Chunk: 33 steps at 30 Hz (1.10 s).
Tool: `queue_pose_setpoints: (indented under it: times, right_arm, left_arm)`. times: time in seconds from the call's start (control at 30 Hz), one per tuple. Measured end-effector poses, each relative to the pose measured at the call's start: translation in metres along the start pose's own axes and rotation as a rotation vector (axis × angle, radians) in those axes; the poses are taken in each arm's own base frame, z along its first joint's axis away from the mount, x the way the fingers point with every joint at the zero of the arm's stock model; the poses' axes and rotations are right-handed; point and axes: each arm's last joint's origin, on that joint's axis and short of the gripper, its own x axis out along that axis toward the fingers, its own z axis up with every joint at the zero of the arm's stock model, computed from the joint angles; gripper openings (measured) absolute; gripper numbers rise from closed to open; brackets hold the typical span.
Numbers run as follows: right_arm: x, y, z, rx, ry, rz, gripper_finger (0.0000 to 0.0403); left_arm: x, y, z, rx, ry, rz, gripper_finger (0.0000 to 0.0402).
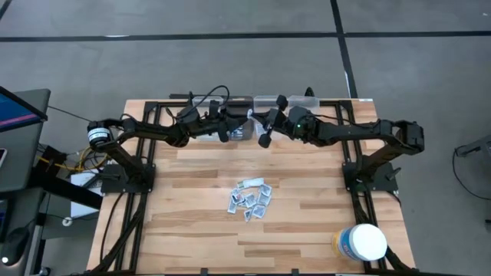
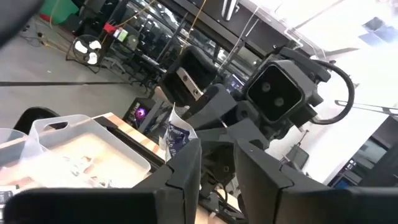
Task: Pick & Place First Aid Supplies
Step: Put the alcohol pad into the transparent gray bin
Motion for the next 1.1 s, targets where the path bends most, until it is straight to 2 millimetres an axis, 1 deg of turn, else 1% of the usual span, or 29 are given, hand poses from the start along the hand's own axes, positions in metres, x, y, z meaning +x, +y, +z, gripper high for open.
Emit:
queue_pose_setpoints:
  times: [0.33,0.5,0.6,0.7,0.73,0.83,1.0,1.1]
  right_arm:
    - [-0.001,0.009,0.014,0.004,-0.043,0.026,0.0001]
    - [-0.002,0.011,0.014,0.0,-0.032,0.036,0.0001]
    - [-0.002,0.011,0.012,-0.003,-0.021,0.038,0.0001]
    - [-0.002,0.012,0.012,-0.005,-0.014,0.039,0.0005]
    - [-0.002,0.012,0.012,-0.005,-0.014,0.04,0.001]
    - [-0.002,0.011,0.011,-0.012,-0.008,0.041,0.0035]
    - [-0.002,0.012,0.01,-0.061,0.006,0.042,0.0096]
    - [-0.001,0.011,0.006,-0.071,0.053,0.014,0.0137]
  left_arm:
    - [0.0,0.0,0.0,-0.003,-0.006,0.008,0.0097]
    - [0.0,0.001,0.0,0.0,-0.014,0.023,0.0093]
    - [0.0,0.001,0.0,0.019,-0.015,0.024,0.0071]
    - [0.0,0.001,0.0,0.048,-0.01,0.025,0.0025]
    - [0.0,0.001,0.0,0.05,-0.009,0.024,0.0014]
    - [0.0,0.001,0.0,0.064,-0.009,0.025,0.001]
    - [0.0,0.001,0.0,0.107,-0.01,0.029,0.0008]
    - [0.0,0.003,0.001,0.144,-0.028,0.064,0.0008]
